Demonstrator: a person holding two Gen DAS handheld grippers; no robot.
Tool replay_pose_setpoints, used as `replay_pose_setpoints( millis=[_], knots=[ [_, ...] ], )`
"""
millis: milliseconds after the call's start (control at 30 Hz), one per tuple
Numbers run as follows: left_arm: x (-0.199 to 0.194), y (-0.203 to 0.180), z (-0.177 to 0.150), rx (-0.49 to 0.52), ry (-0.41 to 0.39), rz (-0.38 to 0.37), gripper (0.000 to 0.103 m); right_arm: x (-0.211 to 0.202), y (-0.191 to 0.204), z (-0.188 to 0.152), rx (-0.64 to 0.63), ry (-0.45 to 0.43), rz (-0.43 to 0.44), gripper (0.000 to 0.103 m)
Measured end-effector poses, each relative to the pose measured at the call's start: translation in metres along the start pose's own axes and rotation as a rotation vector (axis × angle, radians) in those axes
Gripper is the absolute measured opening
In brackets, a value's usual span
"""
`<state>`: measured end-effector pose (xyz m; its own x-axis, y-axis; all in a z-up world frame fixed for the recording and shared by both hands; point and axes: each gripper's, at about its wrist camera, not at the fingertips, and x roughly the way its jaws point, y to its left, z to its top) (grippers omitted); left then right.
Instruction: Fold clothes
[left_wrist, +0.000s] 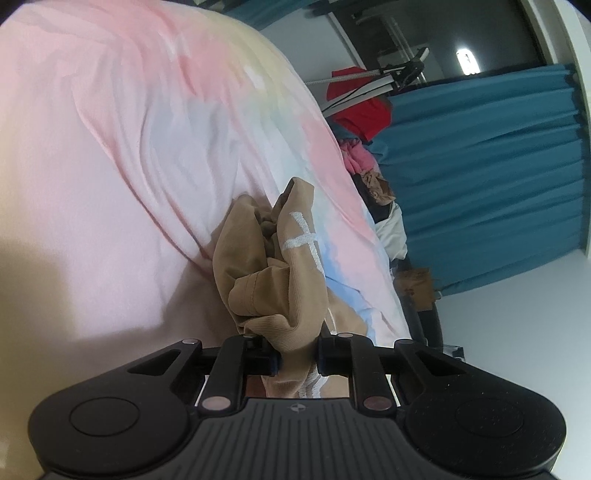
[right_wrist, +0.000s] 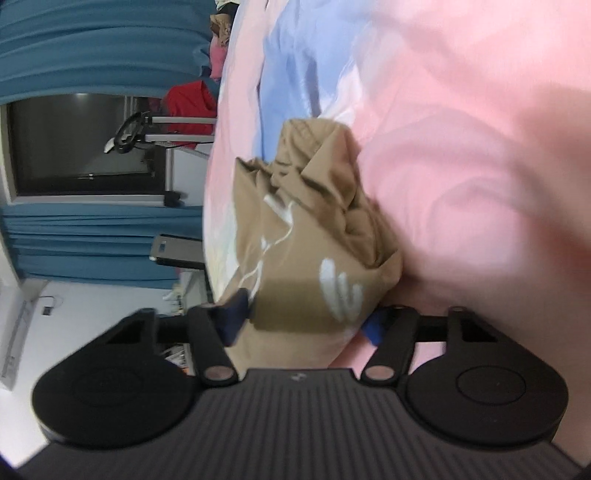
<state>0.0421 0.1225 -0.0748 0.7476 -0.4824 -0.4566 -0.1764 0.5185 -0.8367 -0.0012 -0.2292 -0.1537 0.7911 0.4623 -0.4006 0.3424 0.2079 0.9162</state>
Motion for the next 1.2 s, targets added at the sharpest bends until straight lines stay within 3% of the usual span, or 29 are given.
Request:
replay_pose_setpoints(
  millis=[133,200,467,600,767,1000,1067,1200],
  knots=[
    [-0.002,-0.004,-0.002,0.026,-0.004,0.007,0.018,-0.007,0.006,-0.006,-0.072,-0.023,0.003,0.042],
    [-0.004,-0.007,-0.002,0.036,-0.004,0.004,0.018,-0.011,0.010,-0.006,-0.095,-0.030,0.012,0.039],
    [-0.016,-0.039,0.004,0.058,0.010,-0.037,0.018,-0.027,0.036,0.007,-0.106,-0.071,0.072,0.033],
    [0.005,-0.077,0.014,0.051,0.068,-0.042,0.018,-0.038,0.065,0.033,-0.115,-0.104,0.086,0.031],
    [0.070,-0.157,0.015,0.116,0.121,-0.054,0.018,-0.058,0.096,0.098,-0.094,-0.200,0.110,0.031],
    [0.210,-0.269,-0.002,0.214,0.159,-0.165,0.018,-0.081,0.148,0.228,-0.164,-0.376,0.080,0.031],
    [0.248,-0.284,-0.016,0.223,0.171,-0.194,0.018,-0.085,0.159,0.261,-0.212,-0.417,0.064,0.031],
    [0.308,-0.282,-0.041,0.257,0.217,-0.179,0.020,-0.080,0.149,0.298,-0.302,-0.469,0.009,0.031]
  ],
)
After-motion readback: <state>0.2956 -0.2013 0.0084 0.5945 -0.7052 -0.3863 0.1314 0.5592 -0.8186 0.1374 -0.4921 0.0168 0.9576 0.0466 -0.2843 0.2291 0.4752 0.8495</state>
